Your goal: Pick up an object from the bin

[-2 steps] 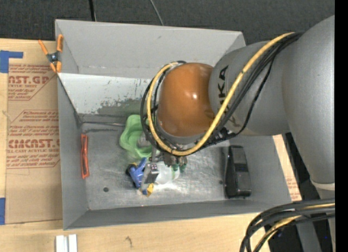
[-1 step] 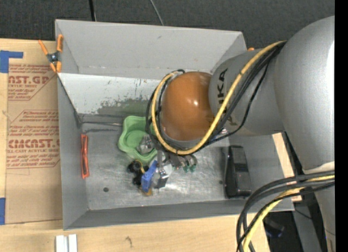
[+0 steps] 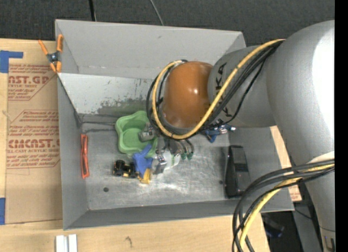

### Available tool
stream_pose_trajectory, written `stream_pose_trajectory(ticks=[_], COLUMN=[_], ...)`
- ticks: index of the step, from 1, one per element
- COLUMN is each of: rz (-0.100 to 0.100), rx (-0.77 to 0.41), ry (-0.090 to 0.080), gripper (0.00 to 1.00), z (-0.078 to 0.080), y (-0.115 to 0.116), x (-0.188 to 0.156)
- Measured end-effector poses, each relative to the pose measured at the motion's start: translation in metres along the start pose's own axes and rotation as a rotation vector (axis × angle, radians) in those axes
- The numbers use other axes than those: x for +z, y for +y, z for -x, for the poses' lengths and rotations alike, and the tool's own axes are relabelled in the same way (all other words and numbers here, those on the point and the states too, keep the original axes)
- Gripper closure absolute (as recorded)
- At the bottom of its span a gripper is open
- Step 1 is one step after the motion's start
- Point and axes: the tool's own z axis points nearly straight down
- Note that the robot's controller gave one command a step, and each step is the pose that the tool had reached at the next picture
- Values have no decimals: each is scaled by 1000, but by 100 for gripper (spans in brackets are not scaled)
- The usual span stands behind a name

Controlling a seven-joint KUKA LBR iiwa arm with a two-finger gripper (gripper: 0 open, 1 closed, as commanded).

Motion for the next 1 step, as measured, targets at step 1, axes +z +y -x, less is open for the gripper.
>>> stream_pose_trajectory(ticks=[1], rz=[-10], rx=[-33], ry=[0], gripper=[0], z=[6], y=[5], x=[2])
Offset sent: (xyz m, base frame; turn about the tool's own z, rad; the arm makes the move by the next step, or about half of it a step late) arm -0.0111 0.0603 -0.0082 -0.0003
